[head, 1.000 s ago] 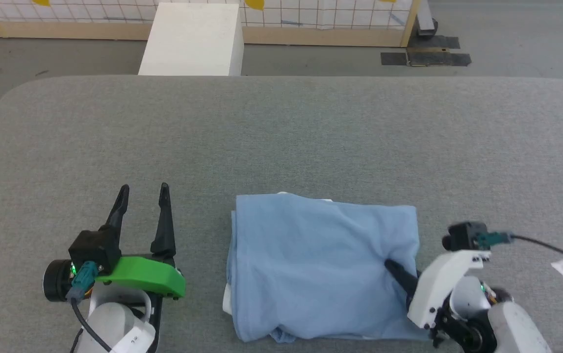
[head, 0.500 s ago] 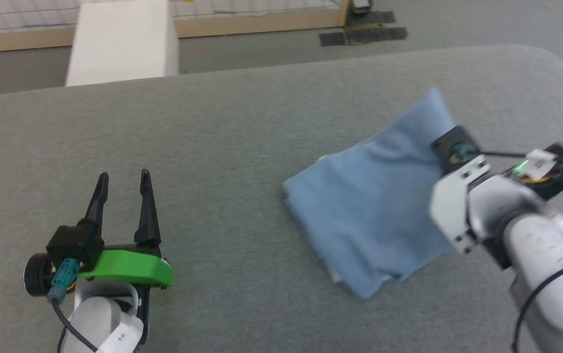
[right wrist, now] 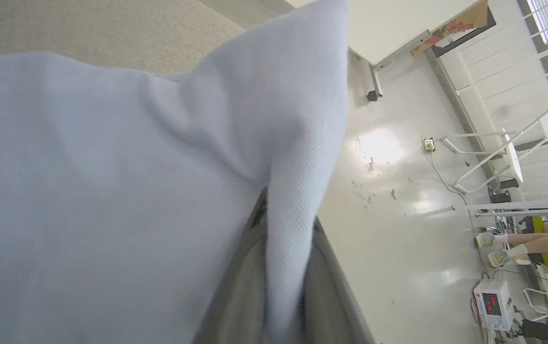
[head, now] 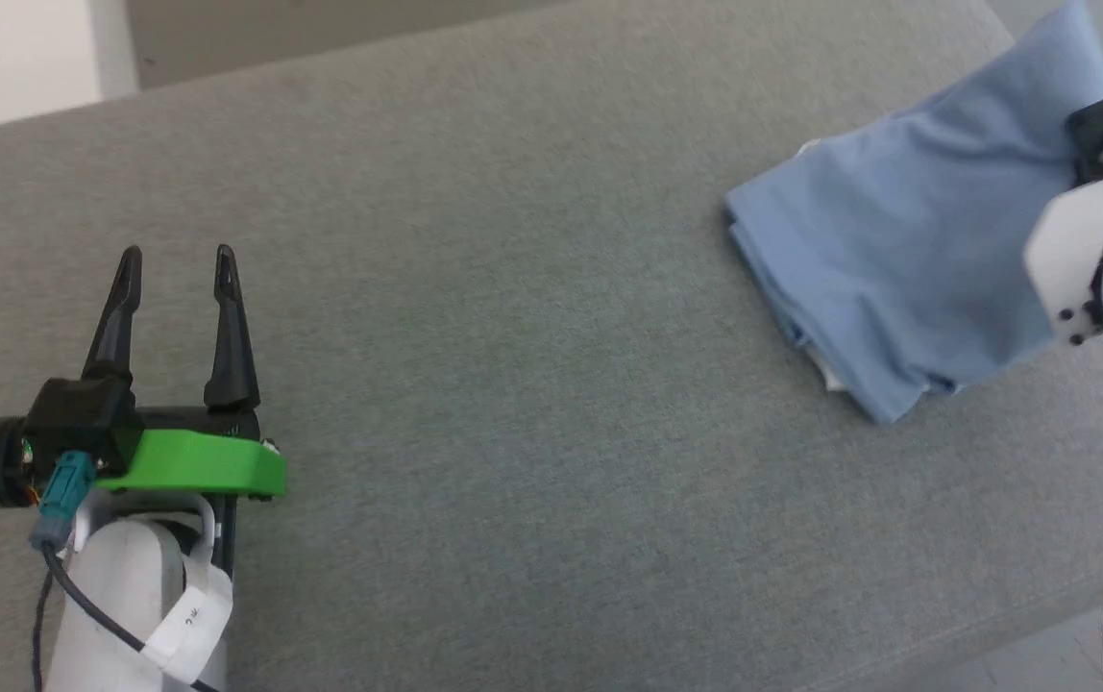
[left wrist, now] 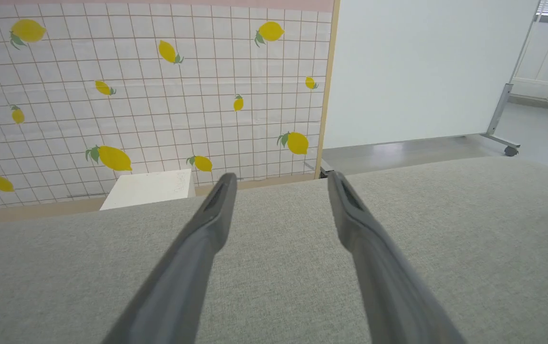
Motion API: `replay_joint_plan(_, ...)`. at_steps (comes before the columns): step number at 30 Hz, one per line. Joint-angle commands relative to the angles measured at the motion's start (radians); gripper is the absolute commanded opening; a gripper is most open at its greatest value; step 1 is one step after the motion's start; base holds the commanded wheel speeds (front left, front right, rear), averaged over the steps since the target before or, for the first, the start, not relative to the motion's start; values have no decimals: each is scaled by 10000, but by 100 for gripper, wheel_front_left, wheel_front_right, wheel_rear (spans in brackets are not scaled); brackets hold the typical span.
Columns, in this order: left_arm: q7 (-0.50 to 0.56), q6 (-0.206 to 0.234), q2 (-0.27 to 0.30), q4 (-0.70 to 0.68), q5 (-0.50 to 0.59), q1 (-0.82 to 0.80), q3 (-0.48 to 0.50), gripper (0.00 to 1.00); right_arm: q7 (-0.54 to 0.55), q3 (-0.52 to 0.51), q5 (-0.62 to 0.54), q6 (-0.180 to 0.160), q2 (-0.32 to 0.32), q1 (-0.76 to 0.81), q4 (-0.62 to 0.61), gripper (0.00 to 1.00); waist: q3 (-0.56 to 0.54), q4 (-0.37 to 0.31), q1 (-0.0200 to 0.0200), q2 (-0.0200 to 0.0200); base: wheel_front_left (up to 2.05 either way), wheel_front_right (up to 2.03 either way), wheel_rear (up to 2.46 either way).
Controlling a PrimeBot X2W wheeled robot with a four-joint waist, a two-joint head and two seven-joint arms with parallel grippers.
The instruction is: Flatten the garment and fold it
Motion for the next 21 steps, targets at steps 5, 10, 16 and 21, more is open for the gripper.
replay_joint_plan(5,241,-102,357,-174,202,-435,-273,100,-1087,-1037,-709,-19,191,-653,1094,0,1291,-711,-1,-1,0,0,0)
replay_joint_plan(10,378,-126,449,-268,220,-548,-412,100,-1946,-1891,-1270,-19,350,-1144,1884,0,1502,-419,-1,-1,0,0,0)
replay_joint_plan(16,373,-61,452,-222,168,-469,-461,100,-2499,-2973,-1803,-19,597,-1429,2668,91,1321,-46,-1,-1,0,0,0)
replay_joint_plan(21,209,13,239,125,-10,-252,-506,100,-3221,-3640,-2020,-19,626,-1401,2969,100,564,325,-1,-1,0,0,0)
